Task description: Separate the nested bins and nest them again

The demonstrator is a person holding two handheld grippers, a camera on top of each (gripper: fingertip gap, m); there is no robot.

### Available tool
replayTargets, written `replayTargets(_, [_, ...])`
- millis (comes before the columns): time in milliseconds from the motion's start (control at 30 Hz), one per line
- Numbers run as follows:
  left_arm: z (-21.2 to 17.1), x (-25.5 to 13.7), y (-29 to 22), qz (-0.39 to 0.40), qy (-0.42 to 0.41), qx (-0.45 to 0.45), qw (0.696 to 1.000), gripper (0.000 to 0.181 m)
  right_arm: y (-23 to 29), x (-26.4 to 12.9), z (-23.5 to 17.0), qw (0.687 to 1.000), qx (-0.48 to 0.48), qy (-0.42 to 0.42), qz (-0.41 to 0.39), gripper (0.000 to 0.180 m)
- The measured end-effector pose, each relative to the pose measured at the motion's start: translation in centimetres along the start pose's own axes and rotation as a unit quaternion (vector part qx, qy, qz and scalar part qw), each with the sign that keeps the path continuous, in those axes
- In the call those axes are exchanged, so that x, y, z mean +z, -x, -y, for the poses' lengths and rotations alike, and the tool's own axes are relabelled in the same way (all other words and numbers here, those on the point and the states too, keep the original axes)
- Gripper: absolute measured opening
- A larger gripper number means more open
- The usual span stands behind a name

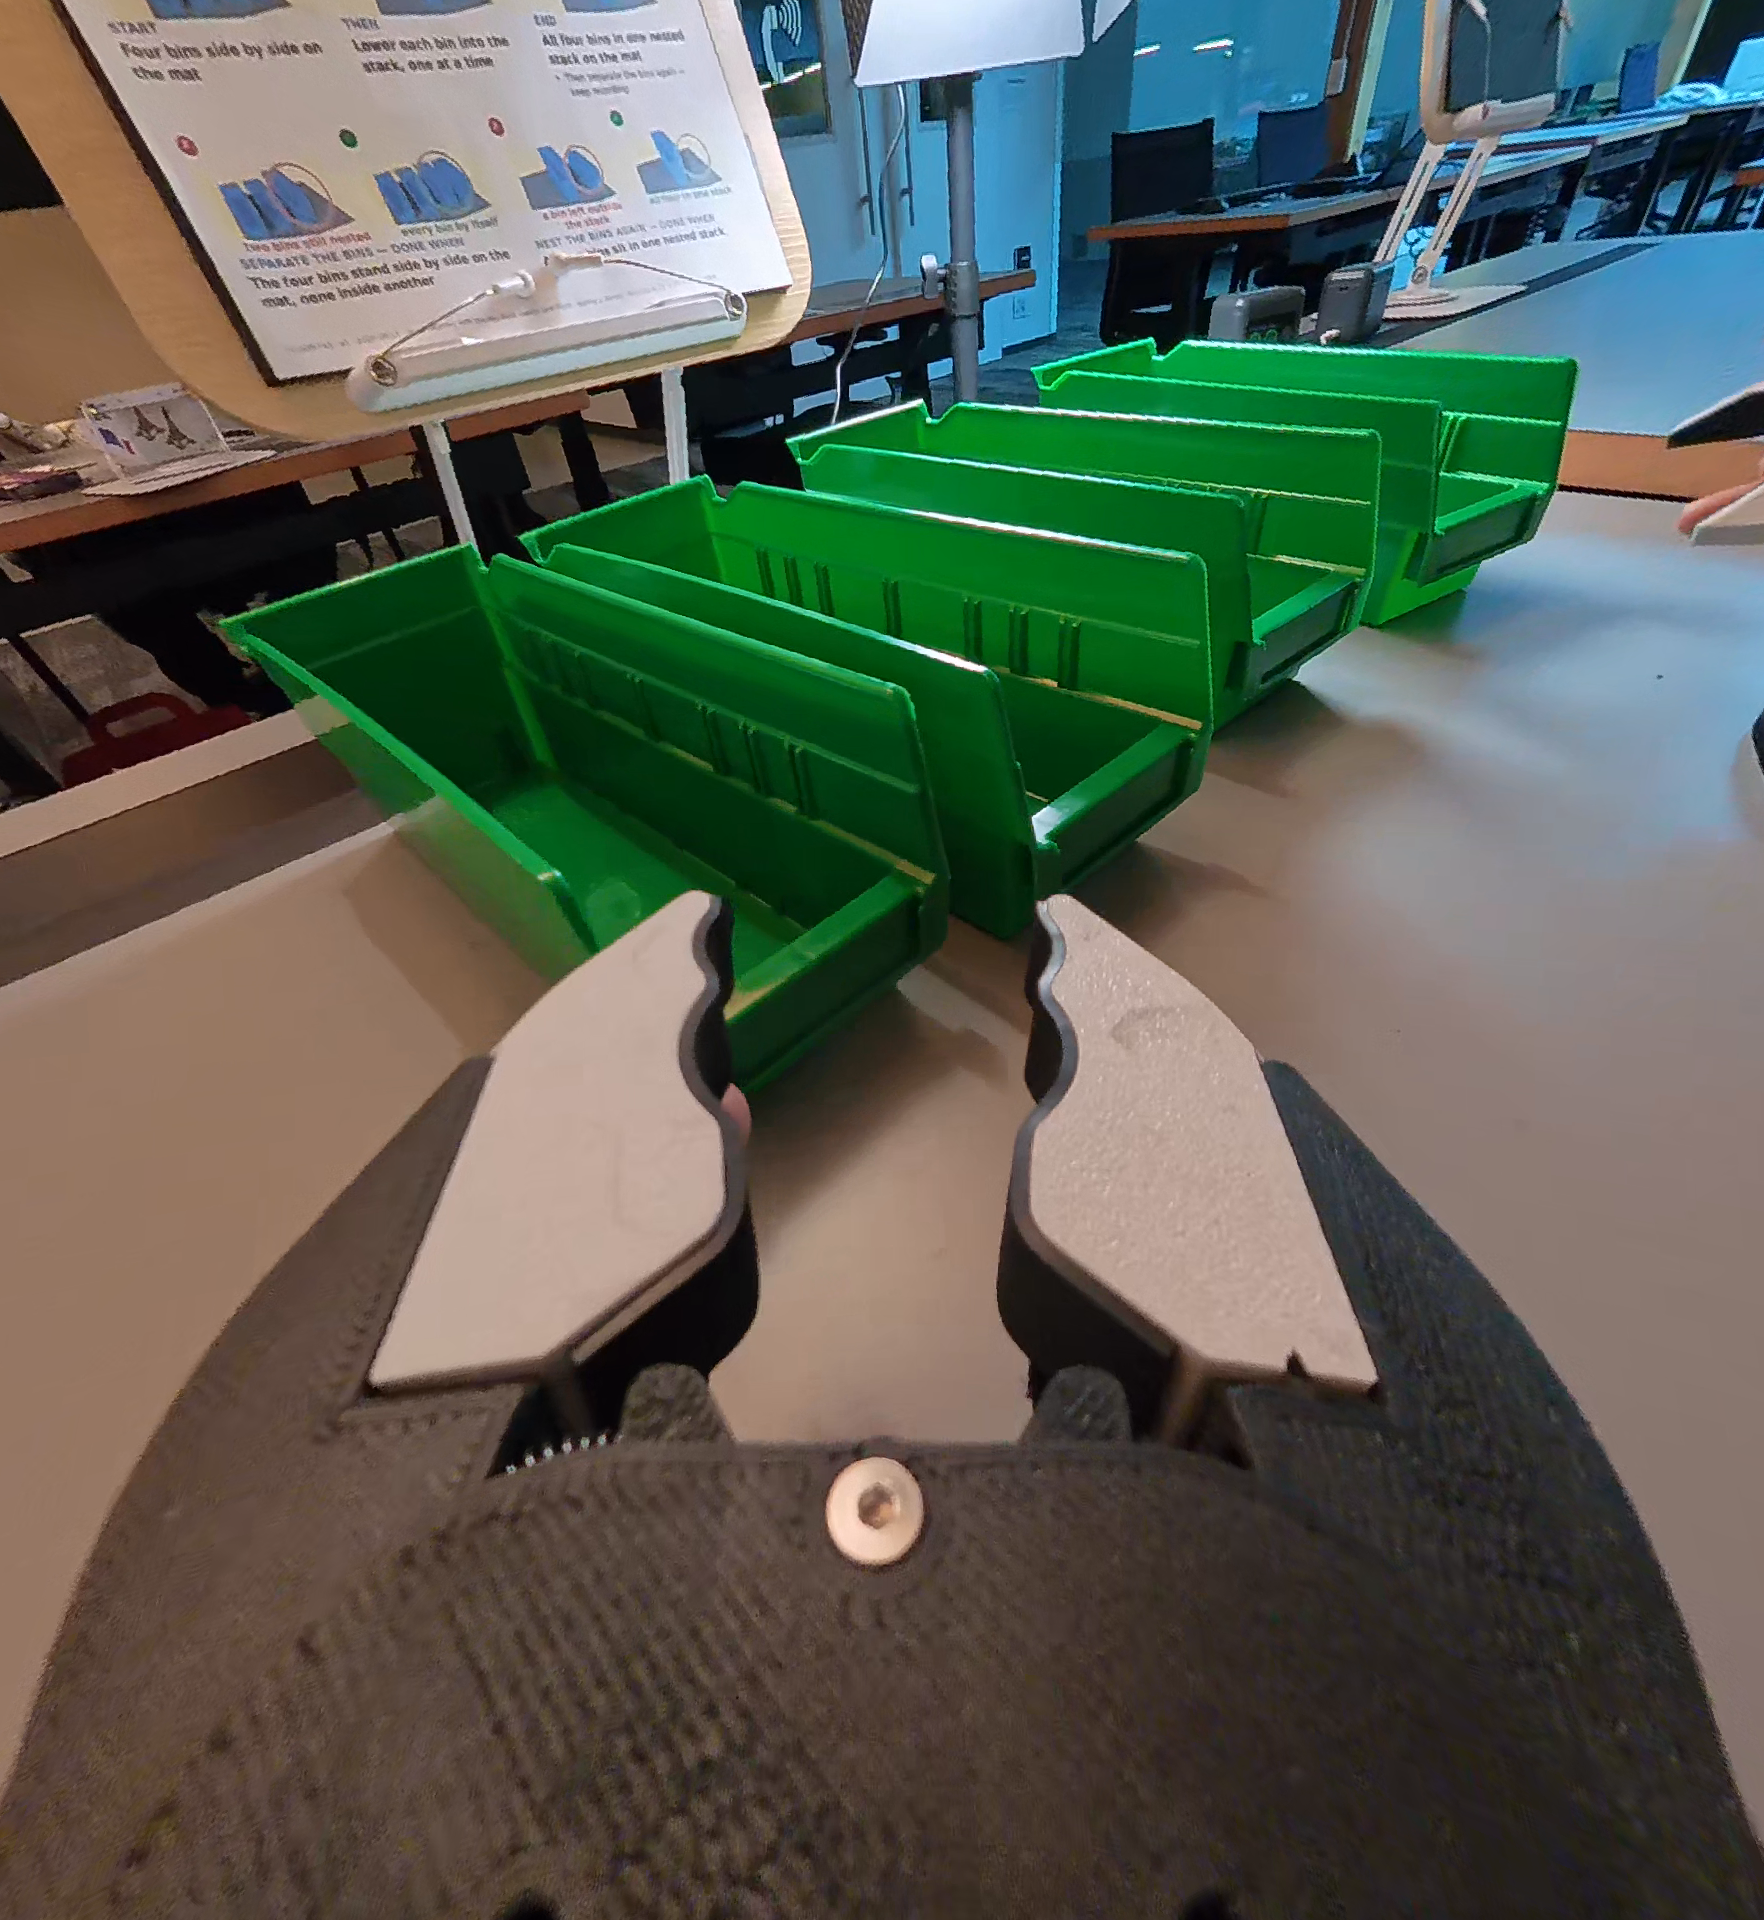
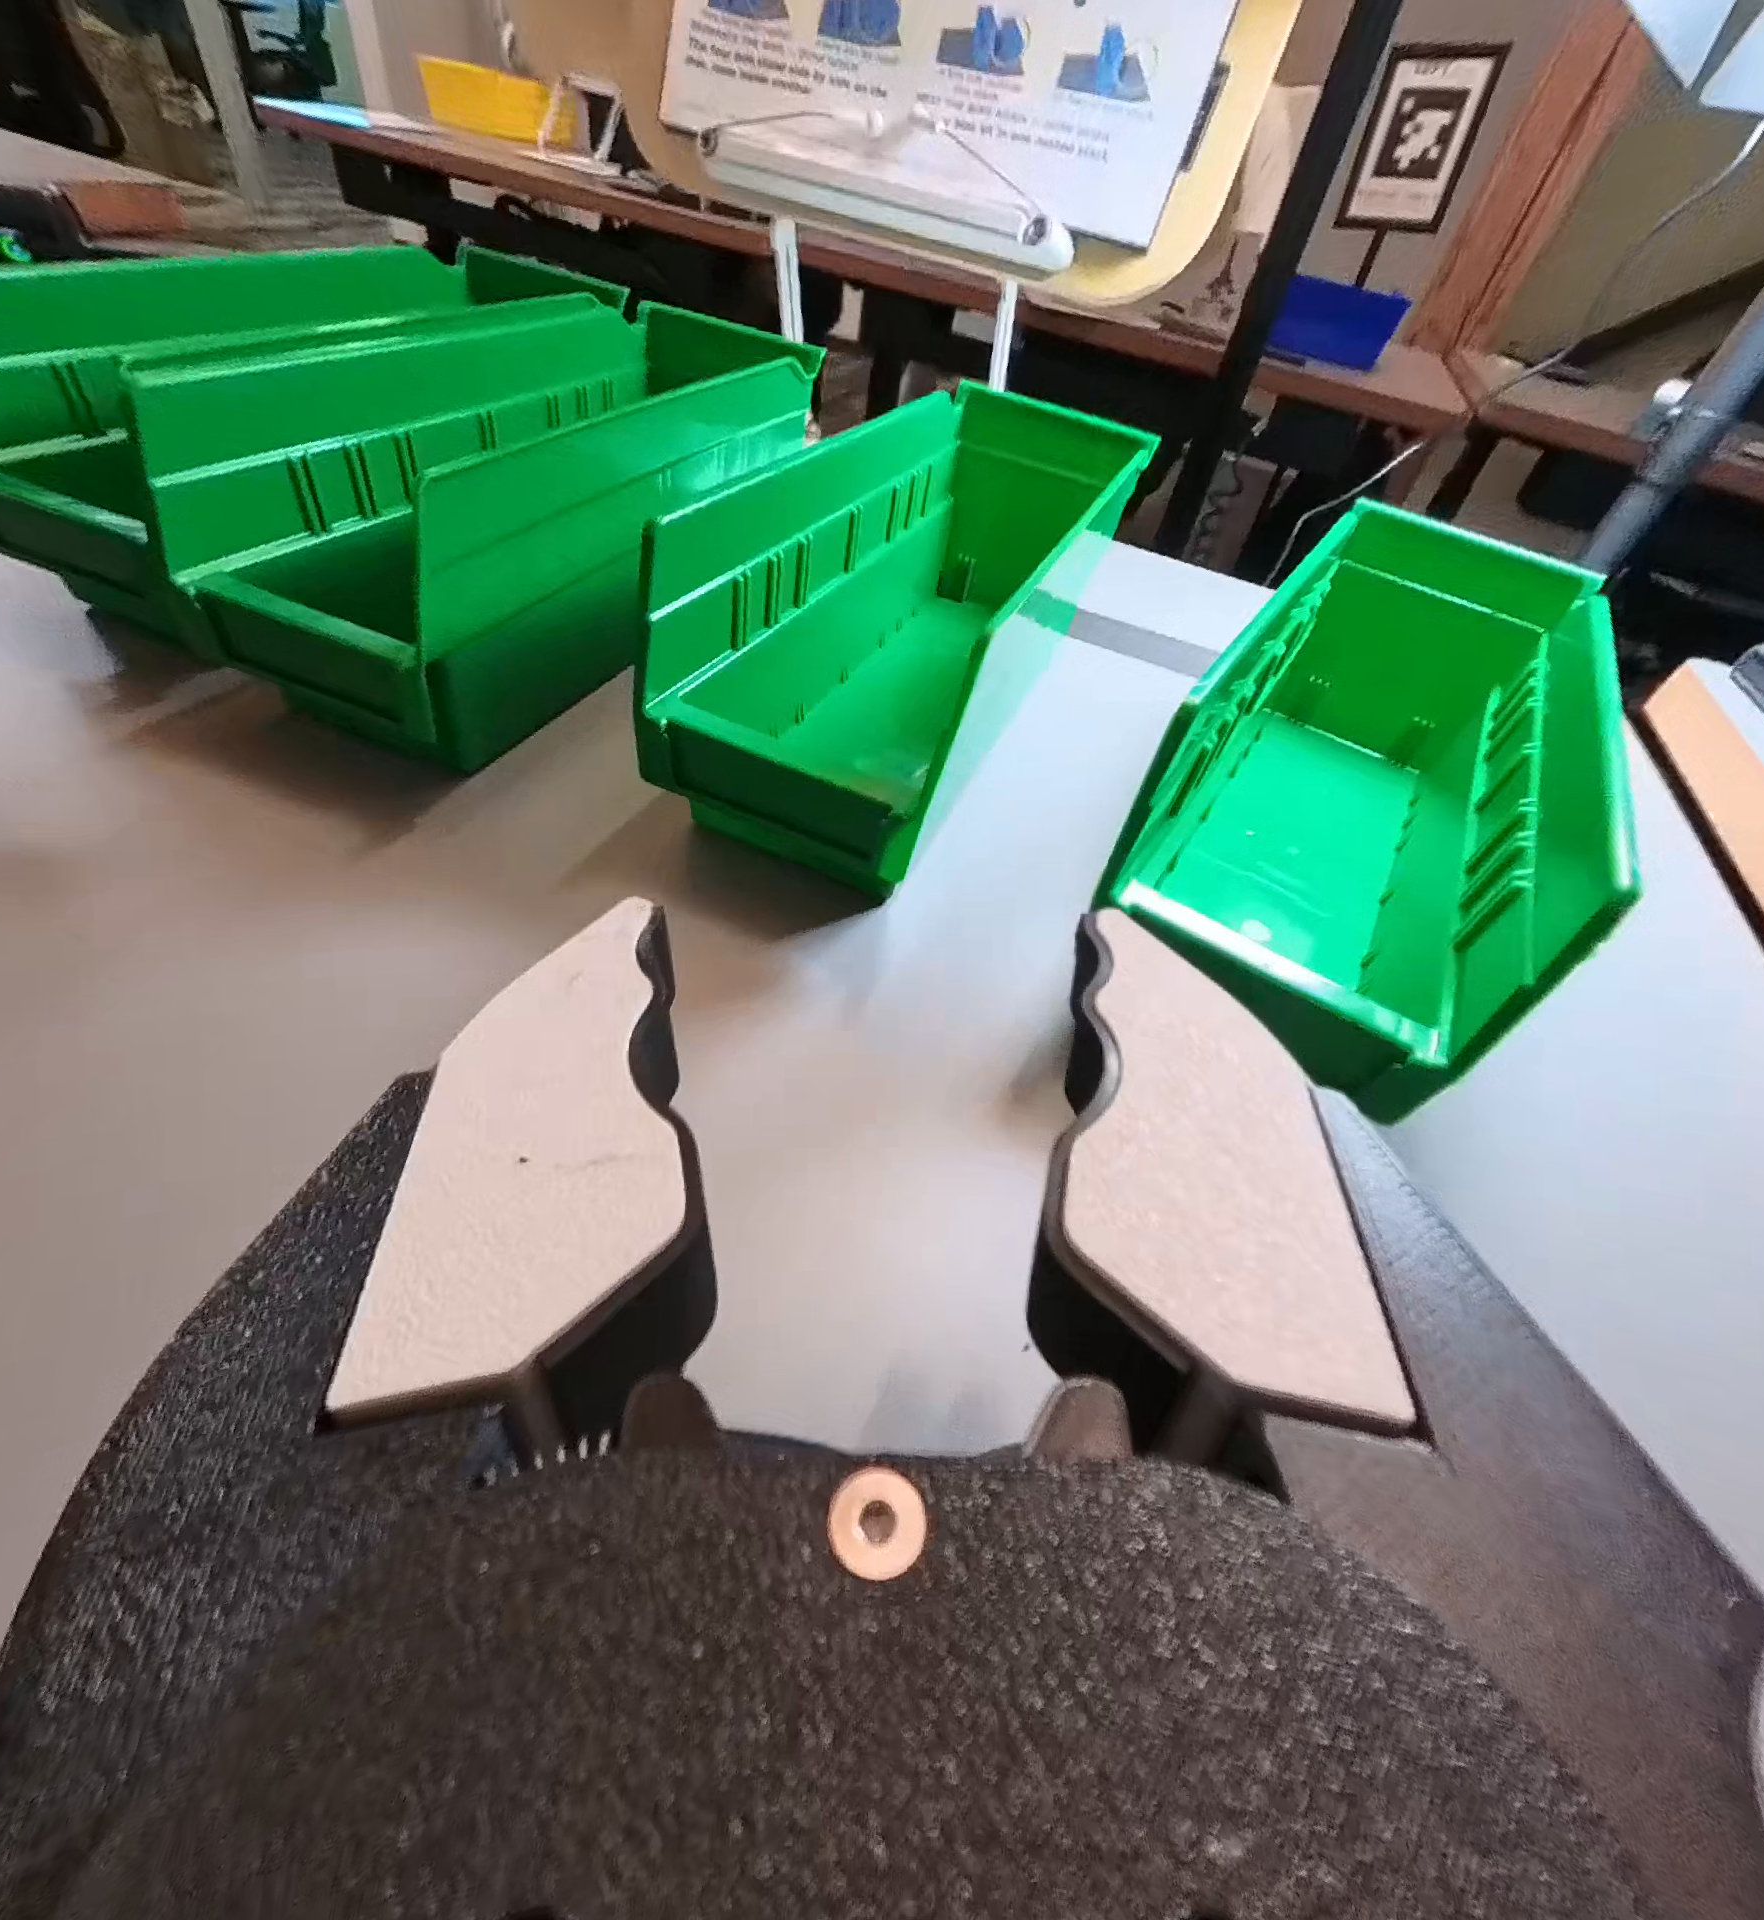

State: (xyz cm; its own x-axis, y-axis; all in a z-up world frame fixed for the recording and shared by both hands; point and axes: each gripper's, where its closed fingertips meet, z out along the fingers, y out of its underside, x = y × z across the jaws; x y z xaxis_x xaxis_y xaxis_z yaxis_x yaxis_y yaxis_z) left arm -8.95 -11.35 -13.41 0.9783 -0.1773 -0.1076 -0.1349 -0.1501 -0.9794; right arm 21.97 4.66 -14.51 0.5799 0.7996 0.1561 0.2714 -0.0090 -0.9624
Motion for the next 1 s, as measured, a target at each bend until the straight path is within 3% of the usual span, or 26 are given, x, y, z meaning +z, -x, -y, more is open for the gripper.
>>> replayTargets(1000, [0.68,-0.56,0.23,0.002,-0.021,-0.011,1.0,0.054,-0.57,-0.07,0.2,1.0,0.004,-0.017,-0.013,0.072])
